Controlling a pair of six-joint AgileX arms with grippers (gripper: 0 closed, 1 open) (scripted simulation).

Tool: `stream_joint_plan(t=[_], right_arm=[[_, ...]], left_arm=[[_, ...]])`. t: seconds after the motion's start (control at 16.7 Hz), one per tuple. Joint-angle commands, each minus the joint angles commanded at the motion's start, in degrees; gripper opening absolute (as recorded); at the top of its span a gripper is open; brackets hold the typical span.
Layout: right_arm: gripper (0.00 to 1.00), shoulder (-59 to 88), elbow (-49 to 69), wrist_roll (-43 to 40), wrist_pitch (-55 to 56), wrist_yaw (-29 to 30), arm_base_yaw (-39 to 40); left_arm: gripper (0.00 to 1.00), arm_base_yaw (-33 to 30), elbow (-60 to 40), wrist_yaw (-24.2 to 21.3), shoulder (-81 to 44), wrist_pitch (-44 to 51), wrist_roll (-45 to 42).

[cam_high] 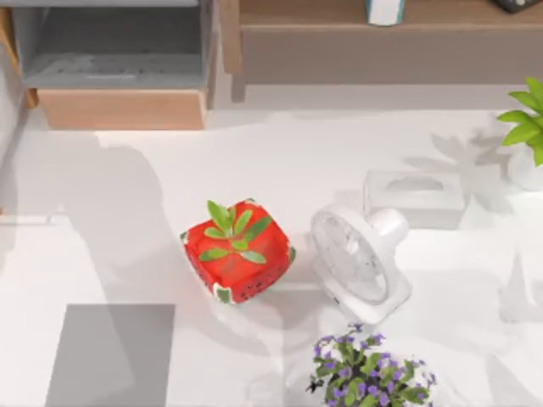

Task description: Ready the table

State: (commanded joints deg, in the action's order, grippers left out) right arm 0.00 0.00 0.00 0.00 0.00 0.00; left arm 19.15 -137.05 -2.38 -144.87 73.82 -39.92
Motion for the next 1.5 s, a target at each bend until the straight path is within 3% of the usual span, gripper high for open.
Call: stream_joint_plan(t=[0.42,0.84,1.5], right_arm=[[1.0,0.0,0.0,0.0,0.0,0.0,0.0],[1.0,0.0,0.0,0.0,0.0,0.0,0.0],[1.0,0.0,0.0,0.0,0.0,0.0,0.0]], left_arm=[[0.0,-3.4,15.6,0.2,21.0,-4.7,6.4],[0.0,-8.6,39.0,-0.6,39.8,-7.6,19.8],[0.0,-33.0,80.9,4.3,52.0,-19.4,52.7]])
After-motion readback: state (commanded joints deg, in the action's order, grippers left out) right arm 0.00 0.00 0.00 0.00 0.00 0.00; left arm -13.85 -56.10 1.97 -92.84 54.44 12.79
